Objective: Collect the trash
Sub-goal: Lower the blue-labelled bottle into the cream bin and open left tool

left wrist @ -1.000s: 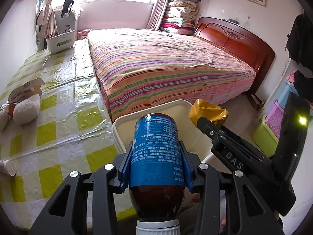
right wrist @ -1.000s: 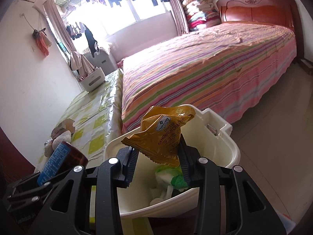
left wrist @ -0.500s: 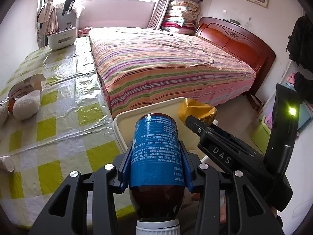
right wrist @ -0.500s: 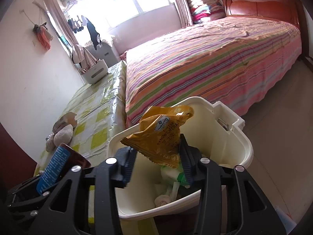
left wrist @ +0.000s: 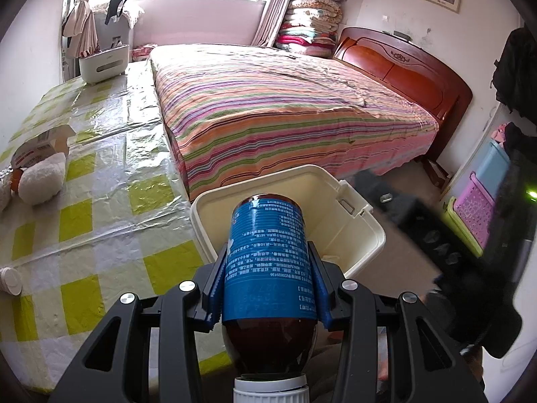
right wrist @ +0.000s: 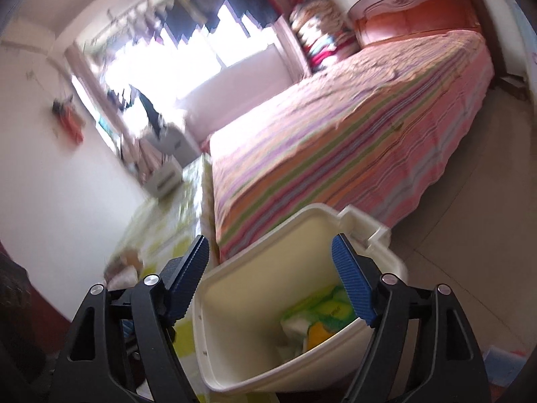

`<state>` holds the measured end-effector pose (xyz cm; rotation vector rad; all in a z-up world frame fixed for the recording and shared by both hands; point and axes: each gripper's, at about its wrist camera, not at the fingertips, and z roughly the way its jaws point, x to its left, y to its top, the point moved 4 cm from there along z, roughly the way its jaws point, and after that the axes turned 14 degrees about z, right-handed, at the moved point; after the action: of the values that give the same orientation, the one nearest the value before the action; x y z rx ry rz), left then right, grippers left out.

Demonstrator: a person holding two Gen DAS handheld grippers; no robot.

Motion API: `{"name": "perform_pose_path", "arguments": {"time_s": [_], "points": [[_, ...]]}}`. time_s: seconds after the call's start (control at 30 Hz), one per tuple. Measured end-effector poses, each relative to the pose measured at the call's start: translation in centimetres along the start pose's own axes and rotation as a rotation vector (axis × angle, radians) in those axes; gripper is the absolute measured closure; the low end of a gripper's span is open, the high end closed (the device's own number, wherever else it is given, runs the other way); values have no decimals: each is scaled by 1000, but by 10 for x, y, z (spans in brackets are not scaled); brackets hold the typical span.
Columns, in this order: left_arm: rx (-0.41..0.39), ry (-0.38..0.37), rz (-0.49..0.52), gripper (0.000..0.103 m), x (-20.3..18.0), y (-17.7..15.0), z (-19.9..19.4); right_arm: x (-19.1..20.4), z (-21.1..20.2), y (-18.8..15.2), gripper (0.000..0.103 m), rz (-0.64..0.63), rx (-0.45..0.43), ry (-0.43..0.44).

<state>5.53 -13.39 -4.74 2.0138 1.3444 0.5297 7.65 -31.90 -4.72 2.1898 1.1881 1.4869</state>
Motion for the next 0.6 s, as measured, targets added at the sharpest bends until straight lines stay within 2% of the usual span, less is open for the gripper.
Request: {"name": "perform_pose_path", "arguments": {"time_s": [0.2,0.33,0.6], "points": [[38,-13,19,62,-2,7,19,-16,-24,16,26,86,-105,34],[72,-17,59,62,-11,13,34,-18,-25,17,26,91,-111,39],[87,-39,128,62,-32,19,50,-20,-20,13,26,100,-102,44]]}}
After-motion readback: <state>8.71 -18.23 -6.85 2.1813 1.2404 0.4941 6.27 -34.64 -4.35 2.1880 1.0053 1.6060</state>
